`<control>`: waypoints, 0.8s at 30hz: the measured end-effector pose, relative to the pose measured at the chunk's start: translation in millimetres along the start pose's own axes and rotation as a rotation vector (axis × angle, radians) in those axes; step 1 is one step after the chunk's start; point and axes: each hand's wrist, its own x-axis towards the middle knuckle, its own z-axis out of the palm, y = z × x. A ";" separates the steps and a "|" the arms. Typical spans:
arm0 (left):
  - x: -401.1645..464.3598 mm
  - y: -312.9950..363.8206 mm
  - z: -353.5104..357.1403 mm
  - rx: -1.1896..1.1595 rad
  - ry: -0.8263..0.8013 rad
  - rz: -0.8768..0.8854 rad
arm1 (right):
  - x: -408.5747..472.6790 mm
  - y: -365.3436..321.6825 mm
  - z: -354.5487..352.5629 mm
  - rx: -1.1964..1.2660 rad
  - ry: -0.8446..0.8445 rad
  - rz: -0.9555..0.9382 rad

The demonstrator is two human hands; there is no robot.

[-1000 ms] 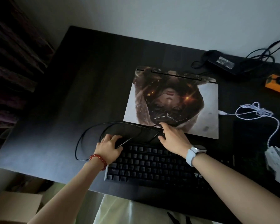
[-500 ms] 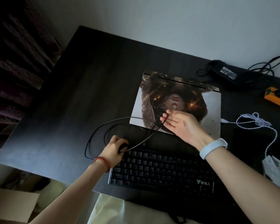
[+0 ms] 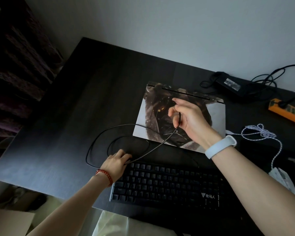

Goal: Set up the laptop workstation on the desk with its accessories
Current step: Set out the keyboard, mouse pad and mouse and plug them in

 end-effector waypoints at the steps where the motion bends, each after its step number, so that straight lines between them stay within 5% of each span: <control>1: 0.5 -1.0 -0.1 0.023 0.015 0.024 | -0.7 -3.1 -1.7 0.001 -0.031 -0.007; 8: 0.3 -13.8 -31.1 0.127 0.107 0.084 | 8.7 -10.2 -7.6 -0.031 -0.047 -0.020; 11: -1.1 -27.2 -48.1 0.235 0.070 0.007 | 20.9 15.7 -16.2 -0.483 -0.004 -0.035; 16: -13.8 -49.5 -54.5 0.268 0.338 -0.084 | 30.1 95.1 -21.3 -0.918 -0.069 0.028; 22: -25.6 -35.1 -21.2 -0.020 -0.090 -0.222 | 30.7 131.4 -5.9 -0.941 -0.086 -0.014; 24: -26.6 -22.6 -7.5 -0.112 -0.105 -0.252 | 23.4 136.3 -10.5 -0.935 -0.099 -0.006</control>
